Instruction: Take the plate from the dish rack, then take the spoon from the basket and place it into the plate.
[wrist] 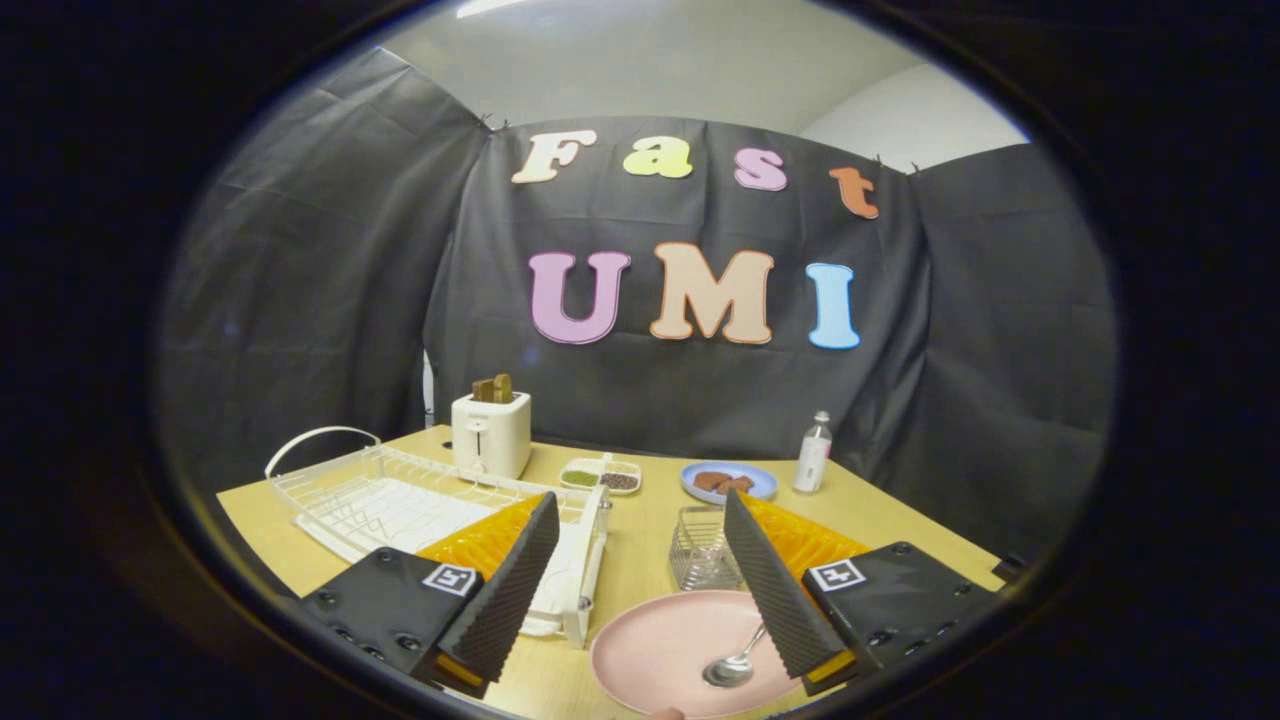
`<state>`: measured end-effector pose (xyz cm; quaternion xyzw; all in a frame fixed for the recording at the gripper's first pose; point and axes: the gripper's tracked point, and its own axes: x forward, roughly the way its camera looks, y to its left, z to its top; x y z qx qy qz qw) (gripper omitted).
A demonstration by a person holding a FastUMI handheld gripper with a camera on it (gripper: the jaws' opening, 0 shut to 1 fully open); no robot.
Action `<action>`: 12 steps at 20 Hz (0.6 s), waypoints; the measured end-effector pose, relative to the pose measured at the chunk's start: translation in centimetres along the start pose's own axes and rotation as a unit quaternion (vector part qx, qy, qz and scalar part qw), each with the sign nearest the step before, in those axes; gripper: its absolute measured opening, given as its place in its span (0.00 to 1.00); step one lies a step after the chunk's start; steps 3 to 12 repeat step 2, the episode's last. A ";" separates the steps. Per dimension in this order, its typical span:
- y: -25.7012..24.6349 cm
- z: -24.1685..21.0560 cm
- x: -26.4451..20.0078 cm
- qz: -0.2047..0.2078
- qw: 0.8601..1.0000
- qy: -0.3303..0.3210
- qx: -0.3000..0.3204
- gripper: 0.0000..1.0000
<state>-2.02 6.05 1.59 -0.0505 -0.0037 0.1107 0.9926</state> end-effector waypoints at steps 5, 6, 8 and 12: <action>-0.1 0.0 -0.1 -0.001 1.000 0.000 0.000 1.00; -0.1 0.0 -0.1 -0.001 1.000 0.000 0.000 1.00; -0.1 0.0 -0.1 -0.001 1.000 0.000 0.000 1.00; -0.1 0.0 -0.1 -0.001 1.000 0.000 0.000 1.00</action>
